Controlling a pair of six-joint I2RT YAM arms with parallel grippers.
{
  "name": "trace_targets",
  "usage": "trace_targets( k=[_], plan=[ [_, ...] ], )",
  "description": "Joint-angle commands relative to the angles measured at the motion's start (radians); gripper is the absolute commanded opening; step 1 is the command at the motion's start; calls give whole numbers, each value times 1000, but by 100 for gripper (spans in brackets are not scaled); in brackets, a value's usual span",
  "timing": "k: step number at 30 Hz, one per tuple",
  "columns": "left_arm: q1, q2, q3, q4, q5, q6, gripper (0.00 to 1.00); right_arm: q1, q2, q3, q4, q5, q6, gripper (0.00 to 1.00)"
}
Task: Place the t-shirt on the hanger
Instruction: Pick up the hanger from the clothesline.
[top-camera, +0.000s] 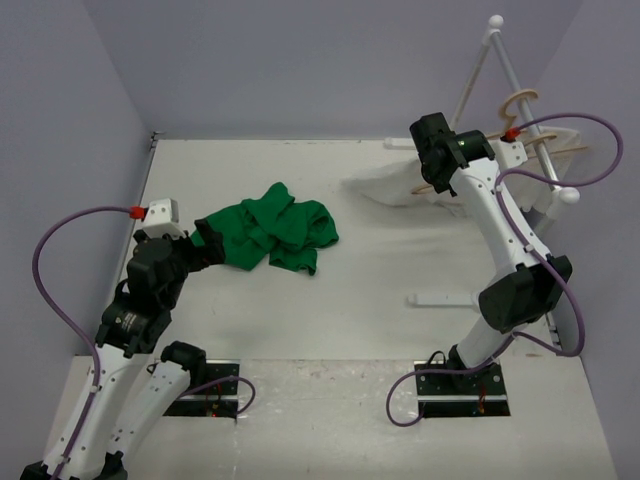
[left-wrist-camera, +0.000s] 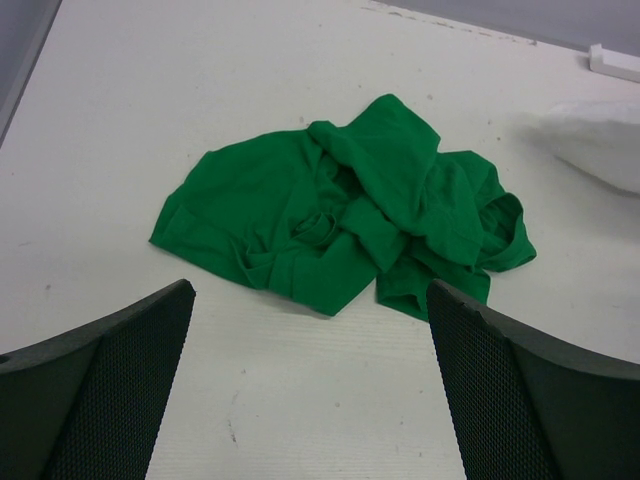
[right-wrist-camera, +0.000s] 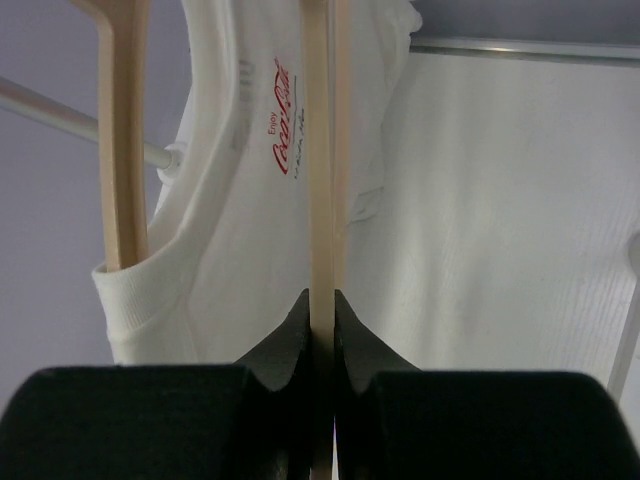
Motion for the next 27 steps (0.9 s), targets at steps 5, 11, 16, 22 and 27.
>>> trace_targets(
  k=[5, 11, 16, 22, 27],
  plan=[
    [-6, -11, -11, 52, 15, 7, 100, 3, -69, 21, -163, 50, 16, 0],
    [-6, -12, -11, 54, 15, 7, 100, 50, -109, 56, -163, 70, -4, 0],
    [-6, -16, -13, 54, 15, 7, 100, 88, -153, 57, -162, 73, -19, 0],
    [-6, -24, -13, 54, 12, 7, 100, 159, -204, -28, -162, 87, -10, 0],
    [-6, -24, -14, 55, 10, 7, 100, 205, -282, -155, -163, 75, 60, 0]
  ],
)
